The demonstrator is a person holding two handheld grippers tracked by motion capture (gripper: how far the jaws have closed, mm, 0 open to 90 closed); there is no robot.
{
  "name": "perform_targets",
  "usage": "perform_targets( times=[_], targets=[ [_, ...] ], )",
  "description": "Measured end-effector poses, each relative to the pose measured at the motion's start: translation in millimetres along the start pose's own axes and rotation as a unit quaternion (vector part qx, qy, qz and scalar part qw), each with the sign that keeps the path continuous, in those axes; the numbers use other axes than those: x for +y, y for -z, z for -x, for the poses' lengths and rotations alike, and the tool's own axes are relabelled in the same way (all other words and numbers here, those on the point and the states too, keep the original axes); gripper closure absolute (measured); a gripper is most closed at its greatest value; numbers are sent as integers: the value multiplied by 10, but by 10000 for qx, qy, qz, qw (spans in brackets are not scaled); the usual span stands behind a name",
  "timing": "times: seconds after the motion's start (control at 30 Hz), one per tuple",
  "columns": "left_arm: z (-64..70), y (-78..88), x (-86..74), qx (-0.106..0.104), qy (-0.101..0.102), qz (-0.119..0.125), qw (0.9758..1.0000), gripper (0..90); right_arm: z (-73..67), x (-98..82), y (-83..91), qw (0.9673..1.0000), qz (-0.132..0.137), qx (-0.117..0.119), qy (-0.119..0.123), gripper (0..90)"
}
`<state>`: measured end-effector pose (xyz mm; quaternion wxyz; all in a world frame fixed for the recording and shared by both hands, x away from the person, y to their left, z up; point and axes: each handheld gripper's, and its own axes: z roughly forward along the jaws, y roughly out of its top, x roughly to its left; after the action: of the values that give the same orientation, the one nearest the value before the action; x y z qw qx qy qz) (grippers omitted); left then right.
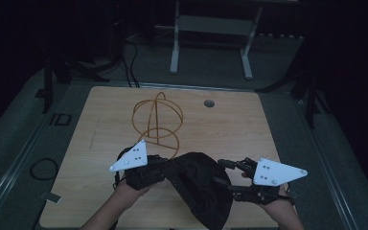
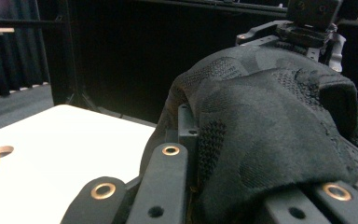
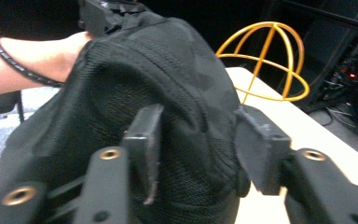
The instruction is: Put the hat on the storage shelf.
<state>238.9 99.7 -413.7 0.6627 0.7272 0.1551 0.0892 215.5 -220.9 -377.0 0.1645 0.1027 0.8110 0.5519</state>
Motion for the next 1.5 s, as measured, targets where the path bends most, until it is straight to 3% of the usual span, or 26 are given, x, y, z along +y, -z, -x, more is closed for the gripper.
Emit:
perform_targets(
  times=[0.13, 0.43, 0.77, 0.8, 0.83, 0.97, 1.1, 1.27, 1.5],
  targets=[
    [7, -24, 9, -23, -14, -37, 10000, 882, -11, -13, -23, 9999, -31, 81, 82, 610],
    [3, -53, 6, 47, 47, -59, 10000, 882, -30, -52, -76, 9997, -74, 187, 101, 860],
    [9, -66, 10, 189, 37, -220, 9996, 878, -43, -61, -18, 9995, 113, 263, -113, 880],
    [13, -70, 15, 192, 50, -230, 9995, 870, -17, -69, 31, 9987, 234, 320, -310, 881],
    [16, -72, 20, 174, 43, -233, 9996, 870, -17, -69, 31, 9987, 234, 320, -310, 881],
    [16, -51, 37, 432, 9, -306, 9986, 729, 7, -73, 110, 9984, 340, 241, -392, 880],
    [15, -9, 24, 695, -118, -408, 9967, 634, 43, -63, 189, 9984, 372, 22, -414, 880],
    [42, 61, -21, 965, -322, -563, 9932, 590, 94, -50, 264, 9978, 413, -267, -451, 880],
    [31, 218, -172, 1235, -254, -697, 9896, 575, 206, -3, 398, 9921, 609, -955, -545, 880]
  ],
)
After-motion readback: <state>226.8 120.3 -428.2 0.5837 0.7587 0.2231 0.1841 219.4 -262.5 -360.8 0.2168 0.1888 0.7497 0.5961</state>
